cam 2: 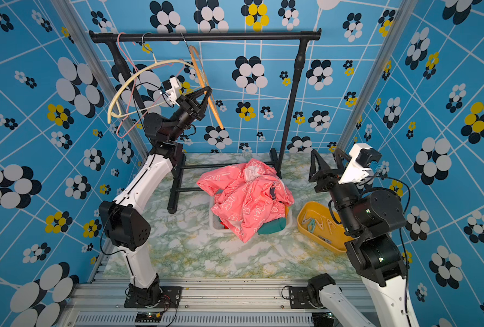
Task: Remove the clothespins securing jackets to the hanger
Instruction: Place the hanger at the clothesline.
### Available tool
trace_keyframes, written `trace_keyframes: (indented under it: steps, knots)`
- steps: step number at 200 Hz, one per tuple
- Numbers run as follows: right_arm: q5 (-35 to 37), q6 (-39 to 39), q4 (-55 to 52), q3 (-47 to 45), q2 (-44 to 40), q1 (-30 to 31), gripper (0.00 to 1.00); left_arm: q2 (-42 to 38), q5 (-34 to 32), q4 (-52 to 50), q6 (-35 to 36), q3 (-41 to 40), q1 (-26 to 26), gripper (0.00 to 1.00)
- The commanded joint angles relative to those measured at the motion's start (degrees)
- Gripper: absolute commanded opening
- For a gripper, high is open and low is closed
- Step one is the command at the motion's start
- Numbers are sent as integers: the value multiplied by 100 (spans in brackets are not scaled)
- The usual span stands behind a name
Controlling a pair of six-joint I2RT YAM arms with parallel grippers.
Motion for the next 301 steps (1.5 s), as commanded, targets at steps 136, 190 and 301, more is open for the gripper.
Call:
trace_keyframes:
  steps: [136, 190, 301]
  knots:
    - [196, -148, 93, -83, 167, 35, 75, -1616, -689, -597, 2982, -2195, -998, 90]
    - [189, -235, -11, -107, 227, 43, 77, -2607, -3754, -1869, 6915, -3205, -2453, 99]
    - [2553, 65, -141, -2116, 684, -149, 97, -2480, -7813, -1920, 9024, -5689, -2252, 99]
